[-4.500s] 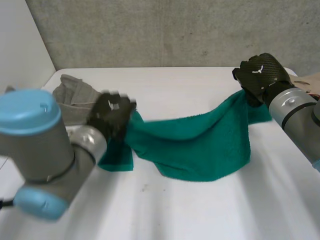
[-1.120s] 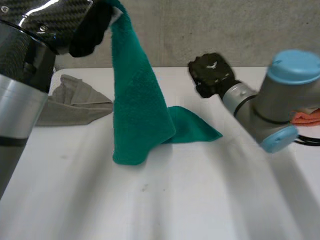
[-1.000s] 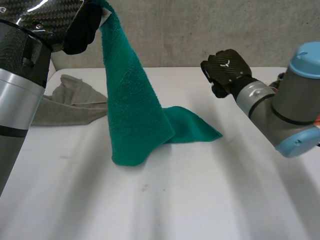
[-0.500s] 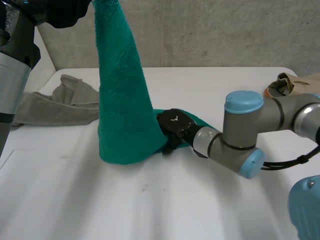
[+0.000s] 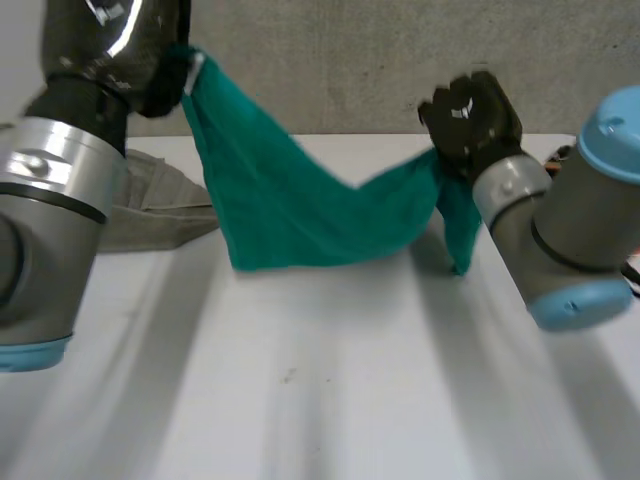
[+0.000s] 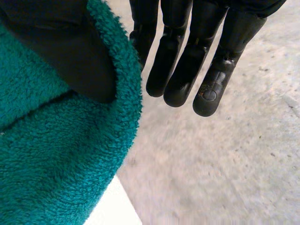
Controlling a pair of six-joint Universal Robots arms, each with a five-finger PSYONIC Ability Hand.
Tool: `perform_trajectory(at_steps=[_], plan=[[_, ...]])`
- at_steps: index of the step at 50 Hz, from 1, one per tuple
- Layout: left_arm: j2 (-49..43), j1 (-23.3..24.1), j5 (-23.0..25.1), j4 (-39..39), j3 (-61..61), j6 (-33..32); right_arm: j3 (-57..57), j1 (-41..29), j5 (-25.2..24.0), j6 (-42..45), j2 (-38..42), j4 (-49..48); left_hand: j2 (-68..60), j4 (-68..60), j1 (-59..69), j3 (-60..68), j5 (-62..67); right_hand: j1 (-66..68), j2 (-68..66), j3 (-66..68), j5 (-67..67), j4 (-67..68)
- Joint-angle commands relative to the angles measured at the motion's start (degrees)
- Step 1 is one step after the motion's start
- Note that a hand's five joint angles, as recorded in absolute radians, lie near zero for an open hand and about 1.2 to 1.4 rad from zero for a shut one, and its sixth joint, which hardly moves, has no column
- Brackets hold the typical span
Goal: Fold the laundry.
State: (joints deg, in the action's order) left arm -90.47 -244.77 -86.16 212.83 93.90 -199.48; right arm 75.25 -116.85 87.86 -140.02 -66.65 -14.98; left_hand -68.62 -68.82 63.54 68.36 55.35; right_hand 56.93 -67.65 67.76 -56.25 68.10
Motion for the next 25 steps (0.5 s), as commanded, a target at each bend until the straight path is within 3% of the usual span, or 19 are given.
perform_trajectory(at_steps=[1, 5, 6, 8, 10, 12, 19, 23, 25], plan=[[-9.0, -0.4, -0.1, 0.5, 0.0, 0.0, 17.9, -1.4, 3.7, 6.4, -7.4, 5.7, -11.4, -11.2, 16.5, 11.6, 14.7, 23.1, -12.3, 12.2, -13.8, 11.9], [-12.4, -0.3, -0.1, 0.5, 0.1, 0.0, 23.9, -7.1, 3.8, 6.2, -7.3, 9.7, -11.4, -11.2, 16.5, 11.6, 14.7, 23.1, -12.3, 12.2, -13.8, 11.9], [-12.9, -0.2, -0.1, 0.5, 0.1, 0.0, 24.1, -8.4, 3.9, 6.0, -7.0, 10.3, -11.4, -11.2, 16.5, 11.6, 14.7, 16.0, -5.2, 5.1, -6.7, 4.8], [-14.1, 0.0, -0.1, 0.4, 0.2, 0.0, 24.4, -11.0, 4.2, 6.1, -6.6, 12.1, -11.4, -11.2, 16.5, 11.6, 14.7, -16.0, 26.8, -26.9, 25.4, -27.2], [-14.6, 0.1, -0.1, 0.4, 0.5, 0.0, 23.5, -11.2, 4.0, 6.1, -6.5, 12.3, -11.4, -11.2, 16.5, 11.6, 14.7, -35.5, 46.2, -46.3, 44.8, -46.6], [-14.6, 0.2, -0.1, 0.3, 0.7, 0.0, 22.5, -10.1, 3.8, 5.9, -6.5, 12.2, -11.4, -11.2, 16.5, 11.6, 14.7, -43.5, 54.2, -54.3, 52.8, -54.6], [-11.2, 0.3, -0.1, -0.1, 1.0, 0.0, 16.4, 0.0, 3.4, -3.1, -9.5, 13.3, -11.4, -11.2, 16.5, 11.6, 14.7, -45.5, 56.2, -56.3, 54.8, -56.7], [-7.5, 0.2, -0.1, -0.1, 1.1, 0.2, 12.7, 6.3, -1.6, -11.8, -11.6, 18.5, -11.4, -11.2, 16.5, 11.6, 14.7, -45.7, 56.4, -56.5, 55.0, -56.8], [-6.2, 0.3, 0.0, -0.1, 1.2, 0.2, 11.8, 7.9, -3.7, -12.0, -11.6, 21.1, -11.4, -11.2, 16.5, 11.6, 14.7, -45.7, 56.4, -56.5, 55.0, -56.8]])
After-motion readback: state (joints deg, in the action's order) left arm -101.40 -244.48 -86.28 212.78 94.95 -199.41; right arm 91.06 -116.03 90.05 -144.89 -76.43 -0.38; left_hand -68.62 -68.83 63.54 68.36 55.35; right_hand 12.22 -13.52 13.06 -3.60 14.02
